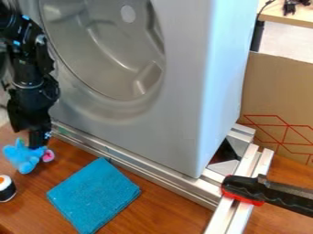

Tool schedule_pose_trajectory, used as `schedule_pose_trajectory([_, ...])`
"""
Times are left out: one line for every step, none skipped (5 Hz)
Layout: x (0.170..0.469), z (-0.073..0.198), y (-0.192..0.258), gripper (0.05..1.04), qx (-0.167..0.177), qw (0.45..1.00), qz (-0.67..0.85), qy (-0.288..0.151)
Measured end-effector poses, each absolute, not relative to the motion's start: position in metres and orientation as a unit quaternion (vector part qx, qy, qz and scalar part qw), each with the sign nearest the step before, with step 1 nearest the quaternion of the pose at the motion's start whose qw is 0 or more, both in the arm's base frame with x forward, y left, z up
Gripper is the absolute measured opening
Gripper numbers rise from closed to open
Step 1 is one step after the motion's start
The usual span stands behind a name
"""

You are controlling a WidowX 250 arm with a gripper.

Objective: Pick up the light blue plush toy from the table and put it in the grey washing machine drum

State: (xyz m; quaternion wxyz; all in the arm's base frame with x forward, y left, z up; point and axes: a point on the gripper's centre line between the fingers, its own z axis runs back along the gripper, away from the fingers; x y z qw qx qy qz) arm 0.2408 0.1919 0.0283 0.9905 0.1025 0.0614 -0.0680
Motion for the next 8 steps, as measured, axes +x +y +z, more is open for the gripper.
schedule_pose_trajectory([0.243, 0.014, 0.193, 1.001, 0.096, 0.990, -0.070, 0.074])
schedule_pose_trajectory([0.243, 0.005, 0.195, 0.964, 0.098, 0.990, -0.065, 0.083])
schedule_pose_trajectory([0.245, 0.004, 0.196, 0.688, 0.104, 0.990, -0.051, 0.075])
schedule_pose_trajectory([0.246, 0.003, 0.196, 0.403, 0.102, 0.991, -0.052, 0.068])
schedule_pose_trajectory([0.244, 0.012, 0.190, 0.243, 0.097, 0.992, -0.050, 0.055])
schedule_pose_trajectory([0.242, 0.041, 0.184, 0.183, 0.108, 0.993, -0.046, 0.015])
schedule_pose_trajectory([0.238, 0.084, 0.165, 0.167, 0.098, 0.992, -0.068, -0.048])
schedule_pose_trajectory([0.229, 0.098, 0.145, 0.167, 0.061, 0.993, -0.076, -0.062])
